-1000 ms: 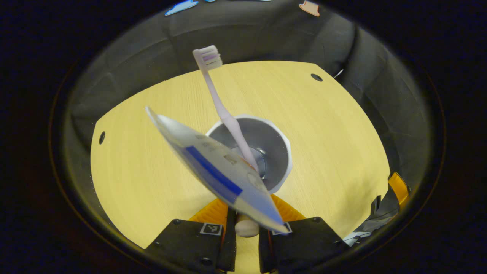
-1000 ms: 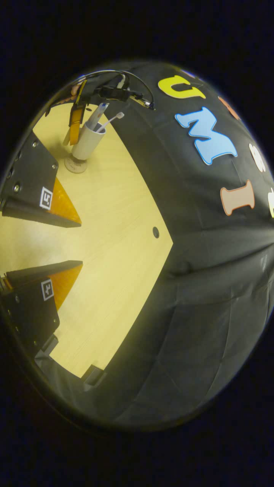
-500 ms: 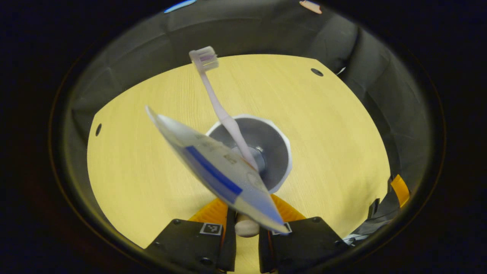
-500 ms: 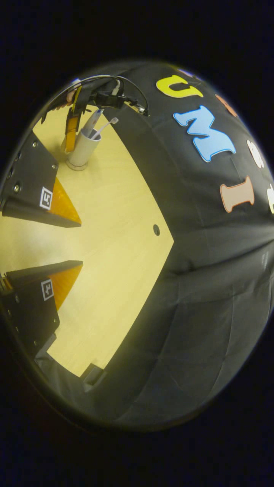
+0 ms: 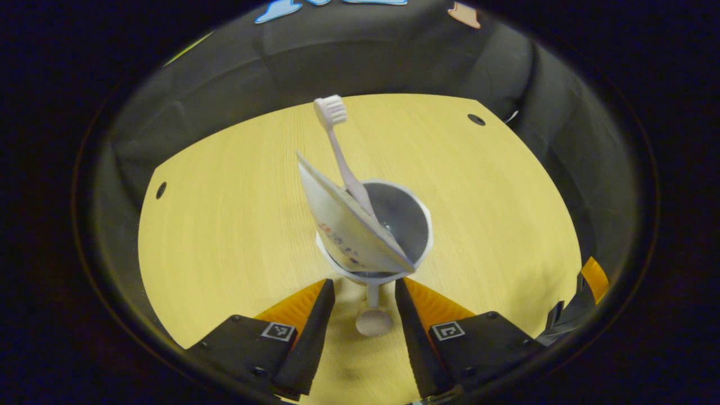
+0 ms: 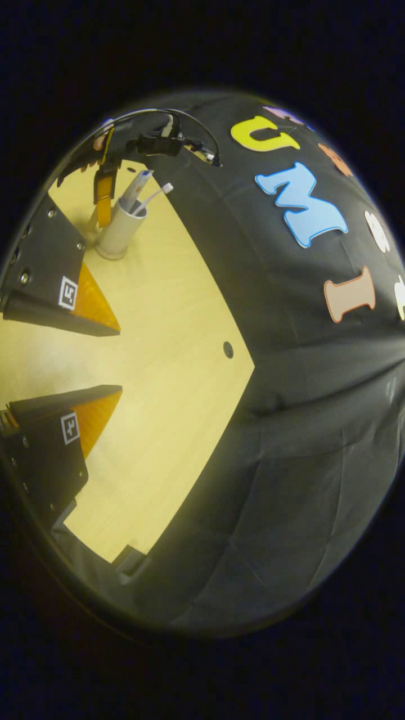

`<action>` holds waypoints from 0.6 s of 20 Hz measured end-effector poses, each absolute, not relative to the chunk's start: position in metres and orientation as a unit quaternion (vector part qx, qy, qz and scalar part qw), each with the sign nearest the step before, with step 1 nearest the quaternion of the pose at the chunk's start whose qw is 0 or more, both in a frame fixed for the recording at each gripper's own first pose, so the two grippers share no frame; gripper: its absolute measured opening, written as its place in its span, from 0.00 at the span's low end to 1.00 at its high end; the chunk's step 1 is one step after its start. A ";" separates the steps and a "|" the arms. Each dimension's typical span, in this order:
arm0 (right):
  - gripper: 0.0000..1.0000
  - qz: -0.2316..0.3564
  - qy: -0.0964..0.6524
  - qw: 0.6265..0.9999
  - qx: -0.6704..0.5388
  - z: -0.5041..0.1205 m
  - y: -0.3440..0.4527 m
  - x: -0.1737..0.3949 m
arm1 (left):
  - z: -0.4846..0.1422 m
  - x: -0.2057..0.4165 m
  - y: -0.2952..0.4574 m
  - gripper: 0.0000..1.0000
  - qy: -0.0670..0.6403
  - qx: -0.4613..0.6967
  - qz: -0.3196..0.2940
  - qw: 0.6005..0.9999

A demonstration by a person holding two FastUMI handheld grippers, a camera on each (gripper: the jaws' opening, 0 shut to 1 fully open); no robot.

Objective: Put the toothbrush and toothpaste on the desktop into the cup, then pick up the cup and place it on the coaster on the desktop.

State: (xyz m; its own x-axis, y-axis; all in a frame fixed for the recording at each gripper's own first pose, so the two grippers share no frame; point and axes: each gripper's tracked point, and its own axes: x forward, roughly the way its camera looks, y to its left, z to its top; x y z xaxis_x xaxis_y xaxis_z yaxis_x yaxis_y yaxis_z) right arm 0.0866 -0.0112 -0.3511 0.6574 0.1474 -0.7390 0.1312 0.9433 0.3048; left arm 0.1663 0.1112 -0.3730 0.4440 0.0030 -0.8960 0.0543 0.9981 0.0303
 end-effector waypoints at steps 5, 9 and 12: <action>0.51 0.055 0.394 0.902 0.167 -0.328 0.029 0.103 | -0.309 0.155 0.129 0.69 0.475 0.033 -0.030 0.879; 0.51 0.114 0.342 0.921 0.149 -0.276 0.072 0.120 | -0.230 0.142 0.148 0.68 0.382 0.030 -0.032 0.923; 0.51 0.156 0.295 0.932 0.139 -0.227 0.104 0.127 | -0.161 0.137 0.171 0.73 0.293 0.034 -0.016 0.955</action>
State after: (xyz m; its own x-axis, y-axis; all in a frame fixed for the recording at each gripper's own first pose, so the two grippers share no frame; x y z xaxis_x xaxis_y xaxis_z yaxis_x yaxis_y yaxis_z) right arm 0.1274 0.1038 -0.2268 0.7769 0.3737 -0.5067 -0.2092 0.9123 0.3521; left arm 0.1371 0.1710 -0.1605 0.8273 -0.0114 -0.5616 0.0514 0.9971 0.0554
